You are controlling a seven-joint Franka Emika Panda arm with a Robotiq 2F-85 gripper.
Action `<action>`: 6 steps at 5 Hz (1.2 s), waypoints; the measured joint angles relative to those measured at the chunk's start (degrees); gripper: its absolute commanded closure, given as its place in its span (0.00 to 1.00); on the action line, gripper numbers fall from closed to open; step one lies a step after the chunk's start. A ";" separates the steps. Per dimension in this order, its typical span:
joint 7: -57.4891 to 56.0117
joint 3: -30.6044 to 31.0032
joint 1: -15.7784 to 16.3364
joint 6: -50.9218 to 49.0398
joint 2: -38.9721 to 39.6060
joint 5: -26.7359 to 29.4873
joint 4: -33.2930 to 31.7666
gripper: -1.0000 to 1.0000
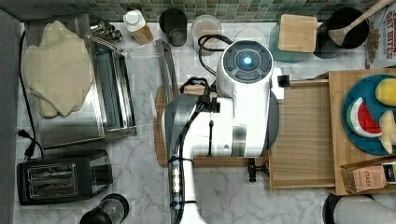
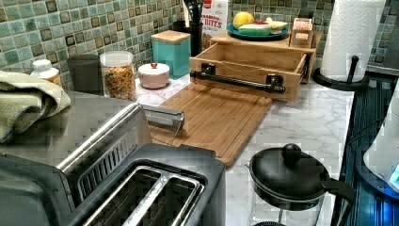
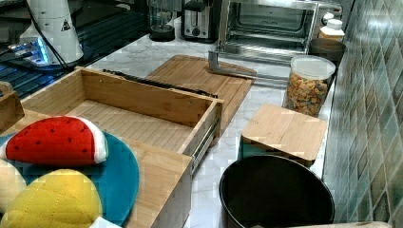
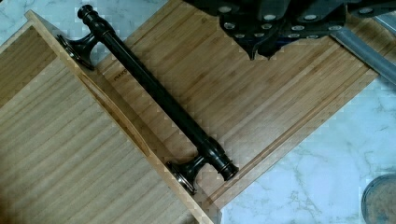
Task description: Close the drawer.
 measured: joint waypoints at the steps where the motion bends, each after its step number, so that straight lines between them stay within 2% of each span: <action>1: 0.00 -0.02 0.00 0.50 0.04 0.00 -0.28 1.00; 2: -0.02 -0.02 0.00 0.50 0.06 0.00 -0.78 1.00; 3: -0.73 -0.06 -0.03 3.99 0.03 -2.62 -2.52 1.00; 4: -9.14 0.21 -0.42 9.61 -1.43 -2.98 -7.05 1.00; 5: -22.04 1.08 -1.32 13.33 -4.40 -0.31 -13.32 1.00; 6: -29.90 1.19 -1.39 13.99 -7.06 -0.03 -18.46 1.00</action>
